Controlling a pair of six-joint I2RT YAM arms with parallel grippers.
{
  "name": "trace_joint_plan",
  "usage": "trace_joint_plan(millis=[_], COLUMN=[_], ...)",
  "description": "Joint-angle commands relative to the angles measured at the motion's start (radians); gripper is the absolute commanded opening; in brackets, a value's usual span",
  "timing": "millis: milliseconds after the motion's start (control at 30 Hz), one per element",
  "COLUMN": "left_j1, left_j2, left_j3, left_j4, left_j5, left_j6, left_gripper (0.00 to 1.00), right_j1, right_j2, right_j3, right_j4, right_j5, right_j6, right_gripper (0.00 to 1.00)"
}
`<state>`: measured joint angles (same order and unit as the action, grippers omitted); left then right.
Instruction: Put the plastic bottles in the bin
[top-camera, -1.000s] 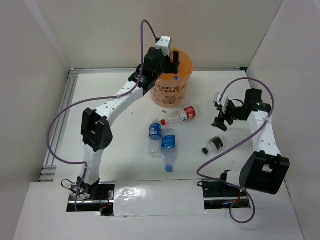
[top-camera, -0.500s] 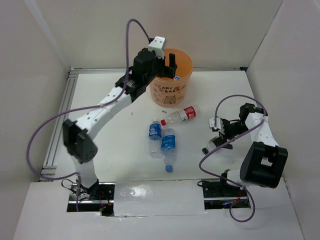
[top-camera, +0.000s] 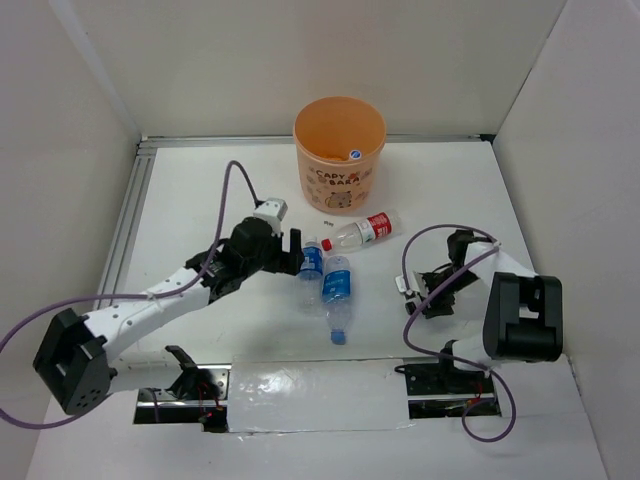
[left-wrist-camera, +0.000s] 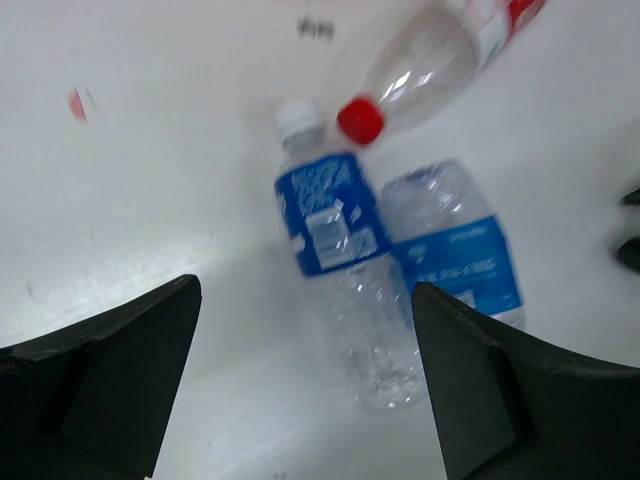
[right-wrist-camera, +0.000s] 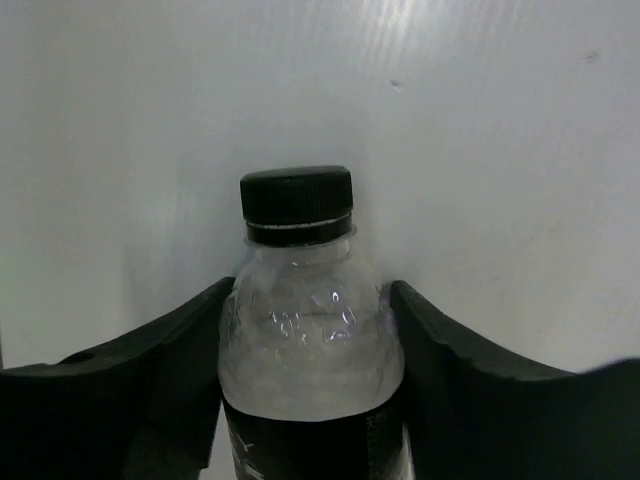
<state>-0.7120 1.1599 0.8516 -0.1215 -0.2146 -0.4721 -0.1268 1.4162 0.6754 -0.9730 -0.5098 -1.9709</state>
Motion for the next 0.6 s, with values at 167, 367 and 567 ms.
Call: trace_joint_plan(millis=[167, 367, 567], left_j1=[-0.027, -0.037, -0.047], left_j2=[0.184, 0.322, 0.400], left_j3=[0.036, 0.098, 0.107], left_j4=[0.097, 0.086, 0.057], left_j5=[0.081, 0.081, 0.052], left_j6=[-0.092, -0.092, -0.105], left_gripper=[0.99, 0.99, 0.99], right_j1=[-0.043, -0.034, 0.125], right_j2=[0.015, -0.040, 0.048], right_j3=[0.254, 0.594, 0.848], right_j4=[-0.029, 0.237, 0.769], right_j5=[-0.190, -0.501, -0.562], right_j6=[-0.093, 0.462, 0.952], right_gripper=[0.31, 0.30, 0.36])
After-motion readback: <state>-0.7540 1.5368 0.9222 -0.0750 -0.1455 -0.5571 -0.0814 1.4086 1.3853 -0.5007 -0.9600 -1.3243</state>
